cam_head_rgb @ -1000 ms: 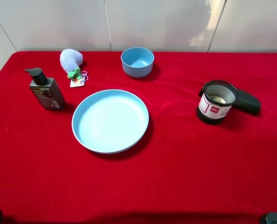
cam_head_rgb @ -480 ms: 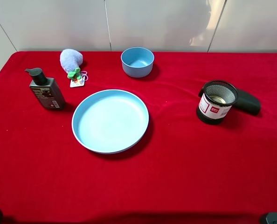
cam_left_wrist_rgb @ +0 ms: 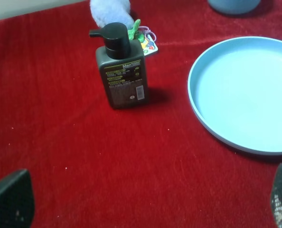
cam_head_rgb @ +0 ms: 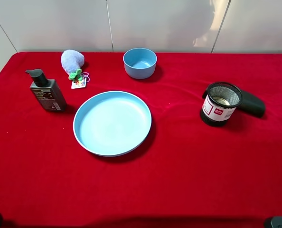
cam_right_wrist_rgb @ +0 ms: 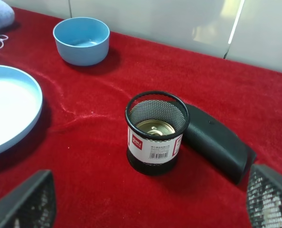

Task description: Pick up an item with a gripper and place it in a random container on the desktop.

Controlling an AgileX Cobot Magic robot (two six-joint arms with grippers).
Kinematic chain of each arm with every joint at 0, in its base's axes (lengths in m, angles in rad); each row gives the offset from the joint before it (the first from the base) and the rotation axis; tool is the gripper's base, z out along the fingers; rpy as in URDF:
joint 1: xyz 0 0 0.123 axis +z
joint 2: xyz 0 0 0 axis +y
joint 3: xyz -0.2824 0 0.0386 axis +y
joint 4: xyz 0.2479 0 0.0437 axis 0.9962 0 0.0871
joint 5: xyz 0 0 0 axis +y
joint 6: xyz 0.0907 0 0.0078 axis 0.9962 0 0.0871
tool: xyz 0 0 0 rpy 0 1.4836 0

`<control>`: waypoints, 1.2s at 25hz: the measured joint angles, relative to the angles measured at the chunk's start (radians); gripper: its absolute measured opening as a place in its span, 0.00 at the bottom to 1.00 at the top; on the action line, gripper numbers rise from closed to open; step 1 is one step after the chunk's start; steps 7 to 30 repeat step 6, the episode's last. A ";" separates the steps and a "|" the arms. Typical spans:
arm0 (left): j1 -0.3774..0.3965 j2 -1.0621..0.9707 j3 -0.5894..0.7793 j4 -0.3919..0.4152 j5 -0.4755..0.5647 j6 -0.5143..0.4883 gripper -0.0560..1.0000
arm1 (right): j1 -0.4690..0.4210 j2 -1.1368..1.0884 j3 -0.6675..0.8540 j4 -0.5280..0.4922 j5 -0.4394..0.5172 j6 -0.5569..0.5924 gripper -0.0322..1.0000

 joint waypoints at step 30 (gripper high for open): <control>0.000 0.000 0.000 0.000 0.000 0.000 0.98 | 0.000 0.000 0.000 0.000 0.000 0.001 0.64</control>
